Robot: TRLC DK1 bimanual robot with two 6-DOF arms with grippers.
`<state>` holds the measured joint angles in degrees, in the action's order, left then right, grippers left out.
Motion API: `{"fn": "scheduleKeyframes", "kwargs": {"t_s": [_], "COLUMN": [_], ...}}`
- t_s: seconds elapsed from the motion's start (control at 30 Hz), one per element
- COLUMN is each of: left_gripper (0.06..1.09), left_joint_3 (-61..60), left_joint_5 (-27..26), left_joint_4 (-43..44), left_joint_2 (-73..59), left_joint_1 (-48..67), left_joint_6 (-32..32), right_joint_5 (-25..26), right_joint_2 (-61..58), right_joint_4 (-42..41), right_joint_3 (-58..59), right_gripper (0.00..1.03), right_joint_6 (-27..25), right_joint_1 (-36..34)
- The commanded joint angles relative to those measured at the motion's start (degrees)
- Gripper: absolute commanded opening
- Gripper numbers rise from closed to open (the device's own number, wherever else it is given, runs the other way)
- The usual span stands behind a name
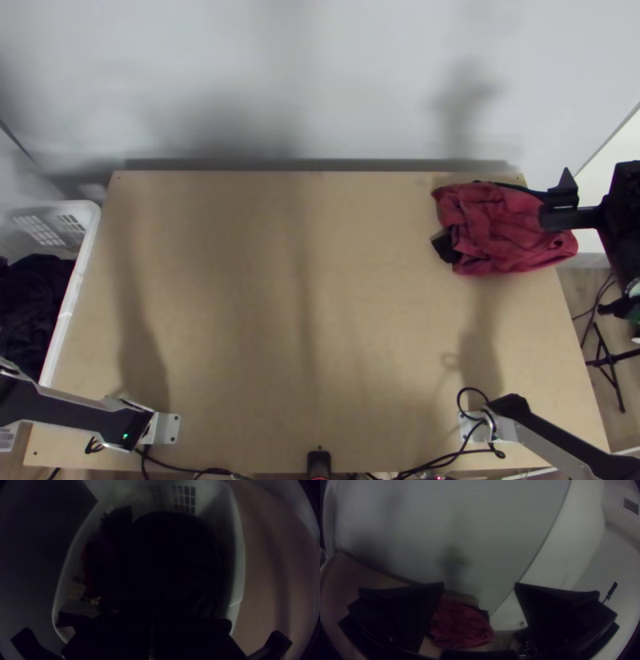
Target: Fold the t-shirt
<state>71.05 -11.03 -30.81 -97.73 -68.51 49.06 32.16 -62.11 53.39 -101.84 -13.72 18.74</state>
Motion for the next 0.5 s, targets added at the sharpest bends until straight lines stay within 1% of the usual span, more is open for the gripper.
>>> {"fn": "scheduleKeyframes", "kwargs": {"t_s": [0.0,0.03,0.13,0.27,0.47], "left_gripper": [0.09,0.09,0.09,0.09,0.09], "left_joint_3": [1.9,2.7,6.3,12.5,19.6], "left_joint_5": [-2.7,-3.0,-6.3,-9.1,-9.5], "left_joint_4": [-4.3,-5.6,-9.9,-16.1,-22.9], "left_joint_2": [5.8,7.3,13.2,19.4,25.9], "left_joint_1": [1.1,1.4,2.8,8.0,20.5], "left_joint_6": [-1.0,-1.6,-3.4,-5.4,-8.4], "right_joint_5": [0.1,0.1,0.1,0.0,-0.1], "right_joint_2": [-0.3,-0.4,-0.3,-0.2,-0.1], "right_joint_4": [-0.3,-0.3,0.0,0.3,3.0], "right_joint_3": [-0.5,-0.6,-0.6,0.9,2.2], "right_gripper": [0.98,0.98,0.98,0.98,0.98], "right_joint_6": [-0.1,-0.1,-0.1,0.4,0.5], "right_joint_1": [0.2,0.2,0.2,0.2,1.3]}}
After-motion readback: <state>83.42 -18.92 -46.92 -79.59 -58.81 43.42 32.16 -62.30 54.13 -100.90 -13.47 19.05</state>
